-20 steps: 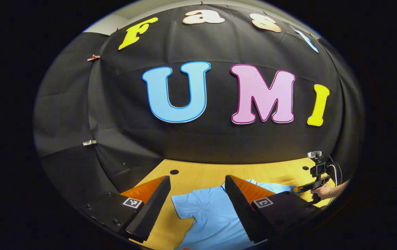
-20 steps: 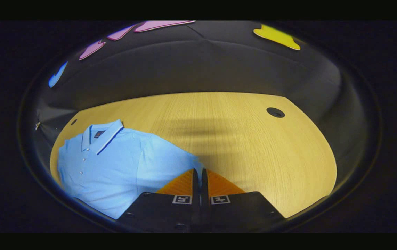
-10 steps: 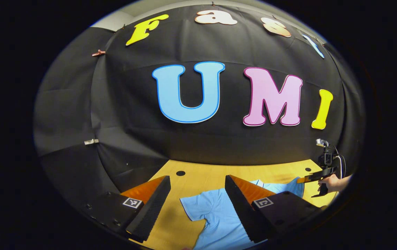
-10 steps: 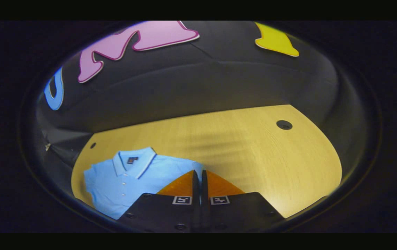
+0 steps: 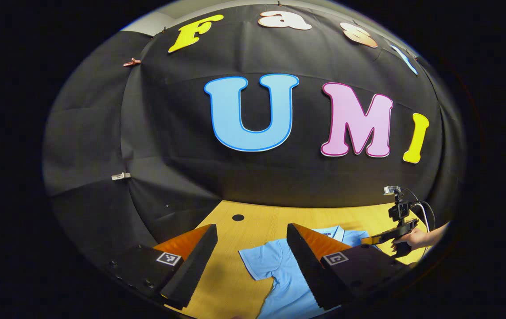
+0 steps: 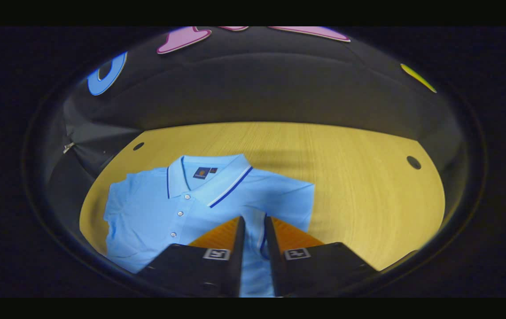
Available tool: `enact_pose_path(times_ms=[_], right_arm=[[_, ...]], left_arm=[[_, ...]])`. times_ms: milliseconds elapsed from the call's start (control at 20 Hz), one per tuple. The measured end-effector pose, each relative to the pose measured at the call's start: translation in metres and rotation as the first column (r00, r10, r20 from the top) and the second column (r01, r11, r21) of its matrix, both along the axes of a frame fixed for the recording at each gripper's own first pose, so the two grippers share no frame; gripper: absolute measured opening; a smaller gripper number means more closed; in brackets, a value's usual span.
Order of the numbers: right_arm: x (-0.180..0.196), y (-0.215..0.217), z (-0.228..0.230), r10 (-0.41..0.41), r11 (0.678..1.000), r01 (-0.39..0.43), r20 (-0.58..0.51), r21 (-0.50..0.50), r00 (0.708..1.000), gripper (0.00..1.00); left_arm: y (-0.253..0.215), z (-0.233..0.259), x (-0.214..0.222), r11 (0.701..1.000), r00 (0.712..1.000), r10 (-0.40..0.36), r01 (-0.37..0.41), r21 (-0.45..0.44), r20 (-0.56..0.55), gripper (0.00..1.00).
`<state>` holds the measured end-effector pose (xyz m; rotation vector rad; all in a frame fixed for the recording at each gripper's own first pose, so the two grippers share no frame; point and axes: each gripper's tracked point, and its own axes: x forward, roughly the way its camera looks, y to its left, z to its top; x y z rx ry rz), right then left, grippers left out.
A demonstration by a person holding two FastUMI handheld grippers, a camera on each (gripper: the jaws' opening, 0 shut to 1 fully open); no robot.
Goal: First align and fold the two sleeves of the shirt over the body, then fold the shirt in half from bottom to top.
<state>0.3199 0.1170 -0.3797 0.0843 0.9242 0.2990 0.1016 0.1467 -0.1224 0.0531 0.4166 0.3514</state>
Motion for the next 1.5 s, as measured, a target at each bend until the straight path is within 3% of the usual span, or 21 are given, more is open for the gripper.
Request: enact_pose_path(times_ms=[100, 150, 250, 300, 350, 550, 650, 700, 800, 850, 900, 950, 1050, 1100, 1150, 1200, 1250, 1300, 1350, 1400, 1500], right_arm=[[0.000, -0.006, -0.007, 0.002, 1.000, -0.002, -0.011, -0.031, 1.000, 0.60], [0.001, -0.006, -0.003, -0.001, 1.000, 0.001, 0.003, -0.028, 1.000, 0.74], [0.002, -0.005, 0.018, -0.002, 1.000, 0.001, 0.045, 0.008, 0.999, 0.82], [0.001, -0.011, 0.031, -0.005, 1.000, 0.004, 0.072, 0.013, 0.997, 0.94], [0.001, -0.017, 0.043, -0.009, 1.000, 0.008, 0.101, 0.014, 0.995, 0.99], [-0.017, -0.045, 0.091, -0.043, 0.998, 0.035, 0.189, 0.045, 0.981, 0.98], [-0.037, -0.068, 0.101, -0.076, 0.997, 0.069, 0.194, 0.042, 0.978, 0.98], [-0.049, -0.079, 0.104, -0.097, 0.995, 0.090, 0.188, 0.047, 0.977, 0.91], [-0.072, -0.100, 0.104, -0.139, 0.990, 0.132, 0.171, 0.053, 0.975, 0.92], [-0.083, -0.113, 0.103, -0.153, 0.988, 0.148, 0.167, 0.044, 0.974, 0.98], [-0.091, -0.125, 0.099, -0.163, 0.987, 0.162, 0.164, 0.022, 0.973, 0.98], [-0.100, -0.138, 0.095, -0.173, 0.984, 0.176, 0.162, -0.004, 0.972, 0.91], [-0.115, -0.155, 0.094, -0.196, 0.979, 0.202, 0.151, -0.020, 0.969, 0.91], [-0.121, -0.162, 0.094, -0.211, 0.976, 0.217, 0.148, -0.020, 0.966, 0.98], [-0.124, -0.168, 0.094, -0.226, 0.973, 0.231, 0.145, -0.024, 0.963, 0.91], [-0.127, -0.175, 0.093, -0.239, 0.969, 0.245, 0.146, -0.028, 0.960, 0.91], [-0.128, -0.179, 0.094, -0.249, 0.966, 0.256, 0.147, -0.027, 0.957, 0.91], [-0.129, -0.180, 0.094, -0.259, 0.964, 0.265, 0.147, -0.022, 0.955, 0.91], [-0.130, -0.181, 0.095, -0.266, 0.962, 0.271, 0.146, -0.019, 0.953, 0.98], [-0.130, -0.181, 0.094, -0.270, 0.961, 0.274, 0.144, -0.015, 0.952, 0.92], [-0.129, -0.180, 0.094, -0.269, 0.962, 0.273, 0.146, -0.009, 0.952, 0.91]], left_arm=[[0.012, -0.014, 0.003, 1.000, 0.999, 0.026, -0.026, -0.004, -0.026, 1.00], [0.018, -0.017, 0.005, 0.999, 0.998, 0.043, -0.043, -0.006, -0.034, 1.00], [0.021, -0.026, 0.017, 0.999, 0.998, 0.039, -0.040, -0.024, -0.046, 1.00], [0.025, -0.034, 0.024, 0.999, 0.998, 0.035, -0.037, -0.032, -0.052, 1.00], [0.028, -0.043, 0.034, 0.998, 0.998, 0.028, -0.031, -0.050, -0.063, 1.00], [0.047, -0.122, 0.076, 0.988, 0.981, -0.006, -0.024, -0.152, -0.195, 1.00], [0.062, -0.173, 0.091, 0.986, 0.955, -0.008, -0.042, -0.161, -0.297, 0.99], [0.067, -0.194, 0.098, 0.985, 0.940, -0.003, -0.056, -0.163, -0.341, 1.00], [0.068, -0.229, 0.107, 0.982, 0.916, -0.002, -0.073, -0.171, -0.402, 0.98], [0.068, -0.240, 0.111, 0.982, 0.907, -0.014, -0.066, -0.175, -0.421, 0.98], [0.068, -0.253, 0.113, 0.984, 0.891, -0.024, -0.060, -0.170, -0.453, 0.98], [0.069, -0.268, 0.113, 0.986, 0.871, -0.033, -0.051, -0.157, -0.490, 0.98], [0.075, -0.291, 0.111, 0.989, 0.836, -0.012, -0.071, -0.131, -0.548, 0.98], [0.080, -0.299, 0.105, 0.989, 0.815, 0.020, -0.102, -0.108, -0.579, 0.98], [0.083, -0.308, 0.101, 0.989, 0.801, 0.034, -0.114, -0.097, -0.598, 0.98], [0.083, -0.315, 0.097, 0.988, 0.788, 0.031, -0.117, -0.100, -0.615, 0.98], [0.078, -0.315, 0.093, 0.987, 0.782, 0.012, -0.109, -0.118, -0.623, 0.98], [0.073, -0.321, 0.101, 0.986, 0.797, -0.020, -0.085, -0.145, -0.603, 0.99], [0.066, -0.320, 0.100, 0.986, 0.799, -0.039, -0.067, -0.155, -0.600, 0.82], [0.063, -0.322, 0.104, 0.988, 0.809, -0.052, -0.043, -0.147, -0.585, 0.65], [0.058, -0.322, 0.105, 0.990, 0.815, -0.034, -0.050, -0.129, -0.579, 0.31]])
